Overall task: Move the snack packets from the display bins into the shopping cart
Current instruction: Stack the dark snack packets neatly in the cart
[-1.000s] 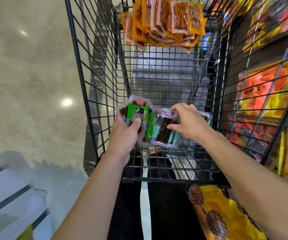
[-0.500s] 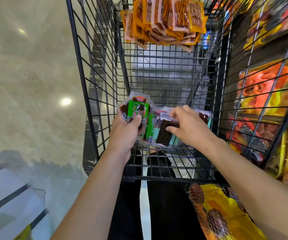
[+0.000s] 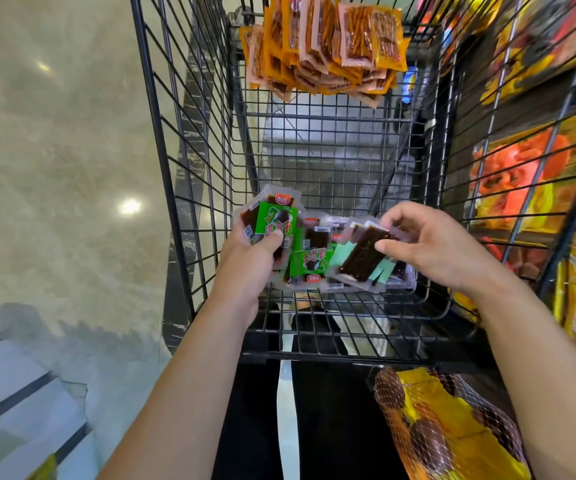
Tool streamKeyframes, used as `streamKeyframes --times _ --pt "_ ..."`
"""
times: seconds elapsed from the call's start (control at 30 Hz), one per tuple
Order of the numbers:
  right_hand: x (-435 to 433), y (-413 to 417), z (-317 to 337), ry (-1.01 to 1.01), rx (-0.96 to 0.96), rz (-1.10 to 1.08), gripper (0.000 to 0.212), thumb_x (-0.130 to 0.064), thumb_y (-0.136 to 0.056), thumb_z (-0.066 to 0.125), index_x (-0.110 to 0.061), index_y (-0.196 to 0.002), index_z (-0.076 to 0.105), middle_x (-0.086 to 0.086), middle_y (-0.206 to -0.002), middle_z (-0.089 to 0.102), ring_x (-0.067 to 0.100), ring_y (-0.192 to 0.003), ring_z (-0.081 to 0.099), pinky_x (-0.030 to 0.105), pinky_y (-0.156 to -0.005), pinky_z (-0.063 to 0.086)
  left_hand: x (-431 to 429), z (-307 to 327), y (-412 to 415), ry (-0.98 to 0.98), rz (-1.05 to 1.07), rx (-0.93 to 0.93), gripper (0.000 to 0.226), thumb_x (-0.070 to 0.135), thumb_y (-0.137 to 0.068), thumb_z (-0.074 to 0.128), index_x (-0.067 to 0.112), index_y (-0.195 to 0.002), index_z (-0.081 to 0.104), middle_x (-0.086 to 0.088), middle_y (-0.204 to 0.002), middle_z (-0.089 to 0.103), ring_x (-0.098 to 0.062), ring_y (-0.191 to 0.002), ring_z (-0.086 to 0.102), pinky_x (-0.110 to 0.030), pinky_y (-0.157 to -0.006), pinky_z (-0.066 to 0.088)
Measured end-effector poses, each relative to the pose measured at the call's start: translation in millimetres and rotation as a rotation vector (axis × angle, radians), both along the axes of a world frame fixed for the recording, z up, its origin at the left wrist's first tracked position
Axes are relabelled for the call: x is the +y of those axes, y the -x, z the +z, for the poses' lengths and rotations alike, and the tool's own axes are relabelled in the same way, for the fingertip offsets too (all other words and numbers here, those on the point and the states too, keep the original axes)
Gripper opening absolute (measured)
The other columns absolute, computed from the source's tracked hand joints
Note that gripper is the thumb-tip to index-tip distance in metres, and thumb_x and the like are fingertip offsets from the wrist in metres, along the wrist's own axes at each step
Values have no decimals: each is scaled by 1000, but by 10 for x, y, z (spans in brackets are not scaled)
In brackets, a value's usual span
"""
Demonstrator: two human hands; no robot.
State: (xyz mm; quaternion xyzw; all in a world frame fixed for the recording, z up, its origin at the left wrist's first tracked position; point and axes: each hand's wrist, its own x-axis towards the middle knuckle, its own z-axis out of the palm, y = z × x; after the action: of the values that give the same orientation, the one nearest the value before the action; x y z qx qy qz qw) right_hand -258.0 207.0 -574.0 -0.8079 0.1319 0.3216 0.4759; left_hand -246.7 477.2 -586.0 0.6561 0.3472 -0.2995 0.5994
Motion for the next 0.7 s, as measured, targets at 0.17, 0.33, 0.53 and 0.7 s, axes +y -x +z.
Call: streamKeyframes --times 0.17,0.33,0.53,0.7 --pt "-18 -54 171 -234 -8 -73 22 -12 -88 80 -30 -94 68 -6 -95 71 15 -92 69 31 -87 57 -53 91 21 111 -88 -3 31 14 -102 64 36 -124 65 12 -112 79 -3 -103 75 -42 -101 53" --pt "239 -130 147 -314 -69 -165 25 -1 -87 78 -22 -97 69 -15 -90 70 0 -89 65 17 -86 50 -89 215 30 373 -114 54 19 33 -93 69 36 -109 78 -2 -116 80 -22 -110 77 -46 -97 60" --pt "530 -112 124 -294 -123 -271 26 -3 -84 82 -16 -104 73 1 -104 76 16 -95 73 32 -89 61 -81 163 60 302 -229 -4 53 28 -75 91 32 -122 68 -2 -117 79 -27 -109 77 -59 -101 57" --pt "384 -161 77 -317 -69 -402 30 -16 -89 80 -22 -116 68 2 -101 75 16 -93 75 29 -84 62 -68 167 56 217 -183 -24 43 24 -82 87 30 -121 69 3 -116 79 -20 -114 75 -57 -106 53"
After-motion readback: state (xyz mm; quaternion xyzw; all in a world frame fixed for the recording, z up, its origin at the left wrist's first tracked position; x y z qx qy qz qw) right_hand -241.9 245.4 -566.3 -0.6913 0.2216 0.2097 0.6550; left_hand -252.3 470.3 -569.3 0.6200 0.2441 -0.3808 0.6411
